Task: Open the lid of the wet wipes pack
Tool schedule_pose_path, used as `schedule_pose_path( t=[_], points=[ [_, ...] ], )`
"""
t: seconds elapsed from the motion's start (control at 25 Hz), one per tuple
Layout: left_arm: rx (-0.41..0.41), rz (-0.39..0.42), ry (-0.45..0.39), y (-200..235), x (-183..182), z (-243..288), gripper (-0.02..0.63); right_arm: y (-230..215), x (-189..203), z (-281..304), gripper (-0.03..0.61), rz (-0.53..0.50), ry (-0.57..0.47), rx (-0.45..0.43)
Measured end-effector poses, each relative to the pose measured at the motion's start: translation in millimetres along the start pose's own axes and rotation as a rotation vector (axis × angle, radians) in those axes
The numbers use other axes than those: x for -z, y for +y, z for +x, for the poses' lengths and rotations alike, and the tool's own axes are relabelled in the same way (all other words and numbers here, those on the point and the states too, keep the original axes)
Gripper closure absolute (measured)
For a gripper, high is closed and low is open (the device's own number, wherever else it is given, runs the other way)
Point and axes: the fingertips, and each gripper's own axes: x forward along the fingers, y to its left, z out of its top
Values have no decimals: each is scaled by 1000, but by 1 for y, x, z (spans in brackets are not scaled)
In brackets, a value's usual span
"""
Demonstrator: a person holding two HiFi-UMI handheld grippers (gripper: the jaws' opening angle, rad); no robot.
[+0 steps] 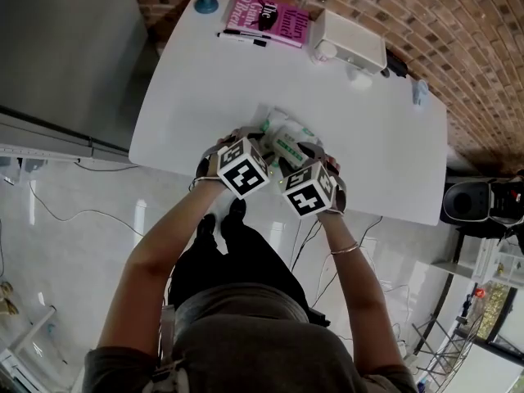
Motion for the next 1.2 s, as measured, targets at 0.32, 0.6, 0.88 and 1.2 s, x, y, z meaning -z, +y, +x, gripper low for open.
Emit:
schedule_pose_path(
  t=[0.32, 0.6, 0.88, 1.2],
  points=[
    [-10, -5, -10, 1, 0, 1, 417, 3, 1, 7, 383, -68, 43, -3],
    [-27, 4, -13, 2, 0, 2, 417, 6, 0, 10, 410, -120, 67, -13],
    [-29, 8, -9, 3, -2, 1, 417, 4, 0, 10, 460, -178, 74, -25],
    [-27, 6, -5, 3, -2, 3, 417, 8, 1, 11, 483, -276, 79, 8]
  ],
)
